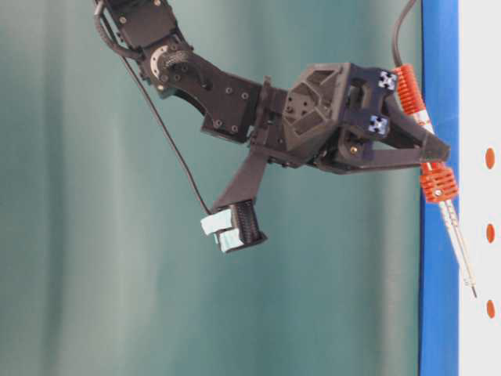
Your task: Touch the tip of the soldering iron to the mark.
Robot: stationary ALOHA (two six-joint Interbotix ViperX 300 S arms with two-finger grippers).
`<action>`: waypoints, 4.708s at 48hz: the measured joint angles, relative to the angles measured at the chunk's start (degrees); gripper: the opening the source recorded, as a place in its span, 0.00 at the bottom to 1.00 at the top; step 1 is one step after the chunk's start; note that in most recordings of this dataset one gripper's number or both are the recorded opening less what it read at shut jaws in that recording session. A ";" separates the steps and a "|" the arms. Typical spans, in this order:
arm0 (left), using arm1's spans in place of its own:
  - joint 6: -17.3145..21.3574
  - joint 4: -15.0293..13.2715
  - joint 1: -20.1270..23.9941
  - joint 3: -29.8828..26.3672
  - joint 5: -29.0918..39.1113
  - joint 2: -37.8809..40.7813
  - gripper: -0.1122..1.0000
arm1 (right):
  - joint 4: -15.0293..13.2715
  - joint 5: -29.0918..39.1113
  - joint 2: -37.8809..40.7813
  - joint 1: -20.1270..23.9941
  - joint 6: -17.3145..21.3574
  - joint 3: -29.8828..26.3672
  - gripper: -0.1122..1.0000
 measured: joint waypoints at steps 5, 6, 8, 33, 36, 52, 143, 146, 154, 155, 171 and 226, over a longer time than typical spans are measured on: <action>0.00 -0.09 0.09 0.00 0.00 0.00 0.10 | 0.00 -0.44 0.70 0.00 0.00 -0.35 0.16; 0.00 -0.09 0.00 0.00 0.00 0.00 0.10 | 0.00 -0.44 0.79 -0.09 0.09 -0.35 0.16; 0.00 -0.09 0.00 0.00 0.00 0.00 0.10 | 0.00 -0.53 0.97 -0.09 0.09 -0.53 0.16; 0.00 -0.09 0.00 0.00 0.18 0.00 0.10 | 0.00 -0.62 1.85 -0.88 0.09 -0.88 0.16; 0.00 -0.09 0.00 0.00 0.18 0.00 0.10 | 0.00 -0.62 1.85 -0.88 0.09 -0.79 0.16; 0.00 -0.09 0.00 0.00 0.09 0.00 0.10 | 0.00 -0.62 1.85 -0.44 0.09 -0.79 0.16; 0.00 -0.09 0.00 0.00 0.18 -0.35 0.10 | 0.09 4.22 -4.75 0.35 0.62 -2.81 0.16; 0.00 -0.09 0.00 0.00 0.18 -0.44 0.10 | 0.09 6.59 -6.06 0.44 0.62 -4.04 0.16; 0.00 -0.09 0.00 0.00 0.18 -0.53 0.10 | -0.18 11.16 -8.53 0.79 0.35 -7.38 0.16; 0.00 -0.09 0.00 0.00 0.18 -0.44 0.10 | -0.18 11.60 -8.79 0.88 0.35 -7.82 0.16; 0.00 -0.09 0.00 0.00 0.18 -0.53 0.10 | -0.35 12.92 -9.05 0.97 0.18 -8.61 0.16; -0.09 -0.09 0.00 0.00 0.18 -0.53 0.10 | -0.18 13.71 -20.65 2.02 2.37 6.15 0.16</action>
